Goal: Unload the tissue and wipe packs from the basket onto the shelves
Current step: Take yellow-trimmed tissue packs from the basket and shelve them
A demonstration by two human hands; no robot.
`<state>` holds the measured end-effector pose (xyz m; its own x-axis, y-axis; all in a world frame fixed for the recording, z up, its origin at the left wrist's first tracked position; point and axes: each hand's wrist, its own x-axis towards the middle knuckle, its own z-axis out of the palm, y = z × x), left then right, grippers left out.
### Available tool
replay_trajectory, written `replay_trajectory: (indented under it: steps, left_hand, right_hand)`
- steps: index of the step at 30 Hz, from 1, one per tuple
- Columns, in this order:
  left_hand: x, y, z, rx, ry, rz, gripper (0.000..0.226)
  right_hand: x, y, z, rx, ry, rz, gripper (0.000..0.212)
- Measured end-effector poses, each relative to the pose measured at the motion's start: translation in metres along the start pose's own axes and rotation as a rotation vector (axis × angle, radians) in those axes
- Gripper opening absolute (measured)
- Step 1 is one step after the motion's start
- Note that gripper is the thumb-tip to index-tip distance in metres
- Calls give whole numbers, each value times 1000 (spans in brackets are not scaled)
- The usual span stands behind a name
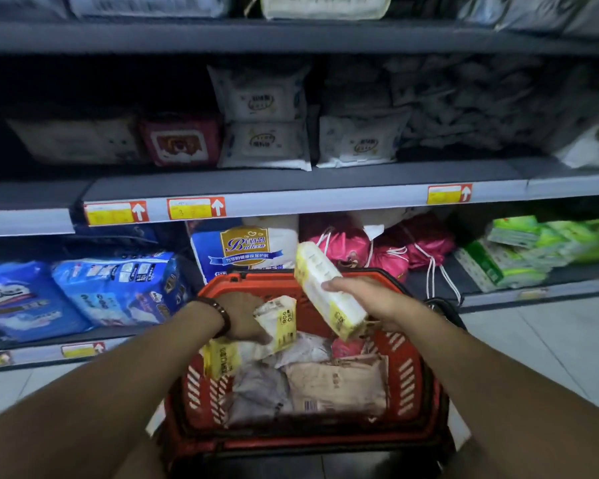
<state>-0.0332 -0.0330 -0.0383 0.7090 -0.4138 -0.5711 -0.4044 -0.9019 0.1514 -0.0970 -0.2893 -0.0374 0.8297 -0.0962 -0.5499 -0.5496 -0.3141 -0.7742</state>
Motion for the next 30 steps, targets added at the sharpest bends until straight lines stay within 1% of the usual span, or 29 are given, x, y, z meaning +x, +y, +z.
replay_trajectory:
  steps: [1,4,7,8,10,12,13,15,17,20,21,22,24,26,27,28,30]
  left_hand:
    - [-9,0,-12,-76,1,14,65]
    - [-33,-3,-28,-342,72,76,56]
    - [-38,-5,-17,-861,142,94,50]
    - [-37,-1,-15,-986,152,95,44]
    - [-35,12,-18,-1170,141,139,39]
    - [-35,23,-26,-1402,86,171,49]
    - [-35,26,-29,-1483,64,172,53]
    - [-36,28,-33,-1575,24,153,52]
    - [-35,27,-35,-1654,-36,115,56]
    - [-36,31,-40,-1772,-77,133,47]
    - [-35,31,-40,-1791,-72,162,47]
    - [-33,29,-41,-1779,-42,212,55]
    - [-30,28,-42,-1675,79,286,73]
    - [-29,28,-43,-1612,154,252,84]
    - [-29,29,-44,-1601,159,228,86]
    - [-28,29,-44,-1594,156,213,83]
    - [-29,28,-44,-1598,166,204,71]
  right_hand:
    - [-9,-10,-5,84,6,-13,80]
    - [-36,-35,-13,328,18,-54,53]
    - [-54,-35,-9,629,10,-63,47]
    - [-57,-36,-5,712,3,-80,45]
    - [-63,-43,7,761,-3,-102,43]
    - [-65,-50,20,755,-35,-111,43]
    - [-63,-51,23,751,-32,-117,46]
    - [-60,-50,27,741,-8,-130,57]
    - [-58,-47,27,750,12,-133,56]
    - [-54,-45,27,750,53,-162,66]
    - [-52,-46,28,777,68,-179,69]
    - [-50,-47,28,800,85,-193,73]
    - [-48,-50,28,801,109,-217,80]
    - [-47,-50,27,794,125,-247,72]
    - [-46,-50,27,782,131,-253,70]
    - [-46,-51,27,783,139,-258,72]
    - [-45,-52,28,819,157,-246,80]
